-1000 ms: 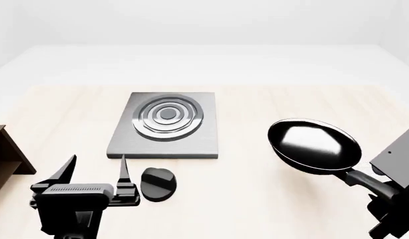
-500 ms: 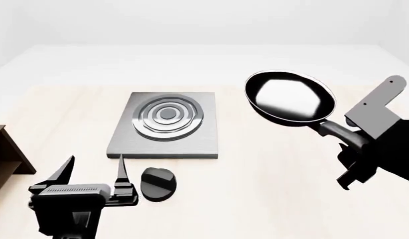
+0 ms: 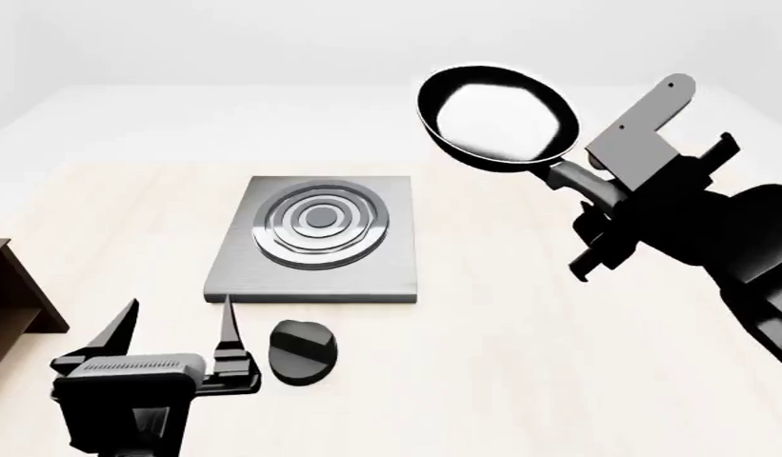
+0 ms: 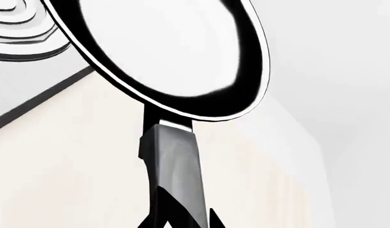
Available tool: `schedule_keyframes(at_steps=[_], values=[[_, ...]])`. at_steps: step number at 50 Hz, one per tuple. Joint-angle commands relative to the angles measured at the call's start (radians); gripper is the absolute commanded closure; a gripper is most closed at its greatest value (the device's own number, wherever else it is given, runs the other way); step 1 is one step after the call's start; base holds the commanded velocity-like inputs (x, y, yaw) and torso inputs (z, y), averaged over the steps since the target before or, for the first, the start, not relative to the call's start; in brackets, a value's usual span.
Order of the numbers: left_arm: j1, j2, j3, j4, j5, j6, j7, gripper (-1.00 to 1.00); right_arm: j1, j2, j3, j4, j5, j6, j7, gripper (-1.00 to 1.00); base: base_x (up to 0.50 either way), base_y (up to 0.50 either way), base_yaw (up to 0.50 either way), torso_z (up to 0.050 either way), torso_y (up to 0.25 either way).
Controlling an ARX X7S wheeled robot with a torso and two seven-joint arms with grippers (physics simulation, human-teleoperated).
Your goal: Turn on the stove and put the frying pan on it.
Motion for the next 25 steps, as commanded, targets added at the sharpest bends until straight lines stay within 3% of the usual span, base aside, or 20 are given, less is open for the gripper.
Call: schedule_keyframes(at_steps=[1,25], values=[[0.003,-0.002,0.001,-0.006,-0.002,0.014,0.002,-1.00,0.082,-0.115,-0.012,0.096,-0.123,-0.075,0.026,1.00,0.00,0.00,0.00,0.000,0.000],[0.001,-0.014,0.003,0.007,0.003,0.013,-0.009,-1.00,0.107,-0.351,-0.031,0.325,-0.174,-0.190,0.100,1.00,0.00,0.00,0.00,0.000,0.002]])
